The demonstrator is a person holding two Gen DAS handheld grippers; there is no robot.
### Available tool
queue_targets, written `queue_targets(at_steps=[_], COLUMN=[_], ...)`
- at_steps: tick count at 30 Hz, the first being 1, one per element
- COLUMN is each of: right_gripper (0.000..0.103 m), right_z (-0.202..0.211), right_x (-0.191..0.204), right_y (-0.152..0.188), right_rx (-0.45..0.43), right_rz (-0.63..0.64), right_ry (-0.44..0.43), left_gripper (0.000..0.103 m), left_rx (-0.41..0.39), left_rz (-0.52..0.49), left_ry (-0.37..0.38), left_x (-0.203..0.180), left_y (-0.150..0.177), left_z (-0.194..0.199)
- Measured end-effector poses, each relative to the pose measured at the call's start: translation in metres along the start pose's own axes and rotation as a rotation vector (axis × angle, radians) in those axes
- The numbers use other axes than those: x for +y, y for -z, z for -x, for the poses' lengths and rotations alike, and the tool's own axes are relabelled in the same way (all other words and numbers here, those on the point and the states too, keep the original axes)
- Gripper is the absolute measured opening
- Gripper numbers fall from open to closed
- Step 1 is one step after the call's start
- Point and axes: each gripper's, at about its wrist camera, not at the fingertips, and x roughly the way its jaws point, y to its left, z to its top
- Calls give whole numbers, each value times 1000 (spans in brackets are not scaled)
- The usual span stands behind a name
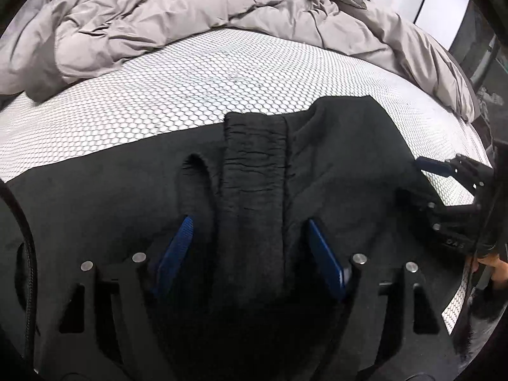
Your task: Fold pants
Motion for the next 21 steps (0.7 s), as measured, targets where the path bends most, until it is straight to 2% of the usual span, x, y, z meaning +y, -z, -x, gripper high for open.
queue_targets(at_steps=[2,5,6,8,9,11,13,15,18,21], right_gripper=[64,64,64,64,64,64,63,64,63,63], right_z=[7,20,21,16,7,-10,-17,-17,-17,-12], right_x=[-5,-4,0,10,21,41,58,52,24,6], right_y=[1,-10,-16,-25,-33,-39,-36,-35,-31,-29], right_rx=[-26,-78,-92,-85,-57,-21,-3,2,14,-14], right_rz=[-22,-83,-98,-103,-90,-29,37,52,11,-41], right_ry=[-62,-186,-247,-297,-288,-239,-163,-101,28,-22], left_gripper=[70,70,70,69,69,66,66,65,68,65], left_rx=[-40,-140,-149,-138,-104,-22,11,8,12,10], left_rz=[7,-4,-23,-77,-86,-41,-10,4,40,39], left_ry=[-7,27,42,79,75,44,40,68,46,5], left_x=[-1,-11,-17,-28,-29,-21,-8,2,8,1], left_y=[-5,-19,-25,-32,-34,-33,-28,-25,-21,-21], left_z=[13,33,33,22,9,-15,-26,-23,-20,-10])
